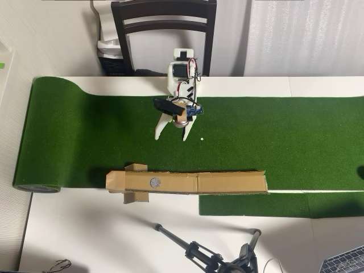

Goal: Pick up the golf ball and place it on the gray mark at the back.

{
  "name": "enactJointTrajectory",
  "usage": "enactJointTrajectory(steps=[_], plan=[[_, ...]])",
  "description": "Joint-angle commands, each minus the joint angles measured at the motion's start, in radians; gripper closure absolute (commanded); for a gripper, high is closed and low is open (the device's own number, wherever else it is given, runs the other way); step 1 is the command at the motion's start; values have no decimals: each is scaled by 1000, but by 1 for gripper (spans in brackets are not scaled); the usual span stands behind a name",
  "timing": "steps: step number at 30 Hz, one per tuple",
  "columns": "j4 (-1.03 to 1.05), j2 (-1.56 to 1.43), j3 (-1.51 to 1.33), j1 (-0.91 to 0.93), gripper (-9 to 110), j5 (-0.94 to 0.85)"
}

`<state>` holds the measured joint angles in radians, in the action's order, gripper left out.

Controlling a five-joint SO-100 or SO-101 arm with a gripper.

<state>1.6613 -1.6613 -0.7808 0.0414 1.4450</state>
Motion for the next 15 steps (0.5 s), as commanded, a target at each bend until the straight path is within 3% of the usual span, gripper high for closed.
enactJointTrajectory(steps=[1, 15], plan=[[31, -229, -91, 40, 62, -9], [29, -710, -572, 81, 62, 2]])
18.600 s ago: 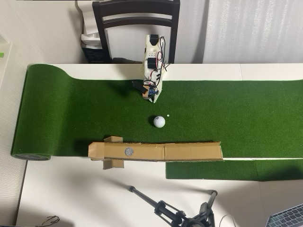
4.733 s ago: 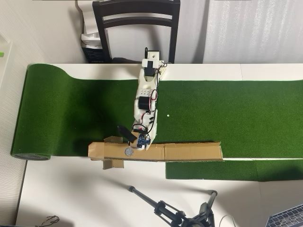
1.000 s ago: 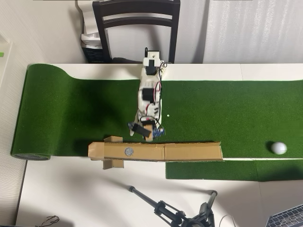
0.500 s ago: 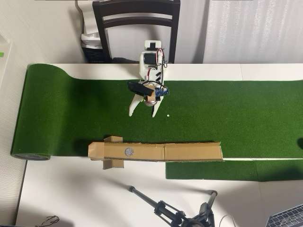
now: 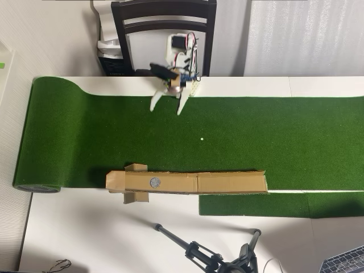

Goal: Pick up the golf ball and place it on the gray mark at the back.

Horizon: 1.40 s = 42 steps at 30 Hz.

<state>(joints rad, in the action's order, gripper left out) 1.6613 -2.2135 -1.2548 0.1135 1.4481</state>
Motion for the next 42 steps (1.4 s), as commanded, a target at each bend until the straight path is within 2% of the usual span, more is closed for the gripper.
enactJointTrajectory(steps=[1, 9, 20, 28, 31, 42], plan=[[29, -189, -132, 9, 62, -2], [-25, -500, -466, 9, 62, 2], [-307, -887, -996, -3, 62, 0], [-538, -1017, -1275, -8, 62, 2], [-597, -1049, -1361, -64, 62, 2], [-680, -1157, -1575, -97, 62, 3]])
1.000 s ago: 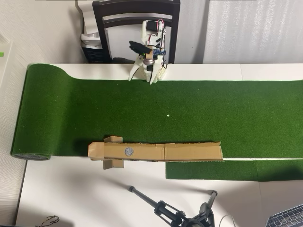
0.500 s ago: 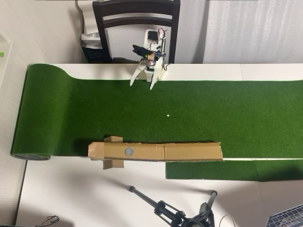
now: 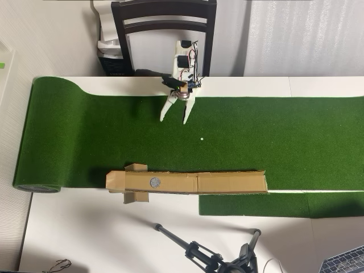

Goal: Pick up the golf ball and place it on the gray mark at the back.

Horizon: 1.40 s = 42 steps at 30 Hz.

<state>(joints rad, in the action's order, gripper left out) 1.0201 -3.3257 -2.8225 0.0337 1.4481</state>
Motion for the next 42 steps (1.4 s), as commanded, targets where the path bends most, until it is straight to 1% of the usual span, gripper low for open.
enactJointTrajectory(steps=[1, 7, 14, 20, 27, 32, 36, 39, 42], plan=[[-38, -55, -18, -28, 62, 3], [-29, -103, -86, -40, 62, 0], [-9, -104, -58, -37, 62, -15], [55, -103, 141, -25, 62, -46], [155, -106, 178, 20, 62, -48], [152, -107, 152, 38, 62, -37], [140, -107, 52, 40, 62, -32], [143, -107, -17, 35, 62, 28], [140, -107, -89, -20, 62, 81]])
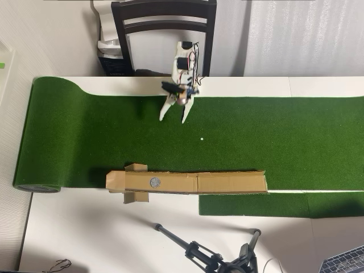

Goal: Pick up the golf ball and place it on the gray mark at the back.

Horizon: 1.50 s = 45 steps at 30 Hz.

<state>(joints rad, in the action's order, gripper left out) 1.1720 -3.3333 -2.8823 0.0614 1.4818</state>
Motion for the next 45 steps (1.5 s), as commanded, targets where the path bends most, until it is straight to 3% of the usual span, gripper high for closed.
enactJointTrajectory(steps=[1, 10, 19, 34, 45], plan=[[-14, -100, -49, -58, 62, 63], [-15, -100, -193, -140, 62, 181], [0, -100, -224, -150, 63, 189], [-89, -98, -310, -152, 99, 218], [-86, -98, -310, -153, 101, 275]])
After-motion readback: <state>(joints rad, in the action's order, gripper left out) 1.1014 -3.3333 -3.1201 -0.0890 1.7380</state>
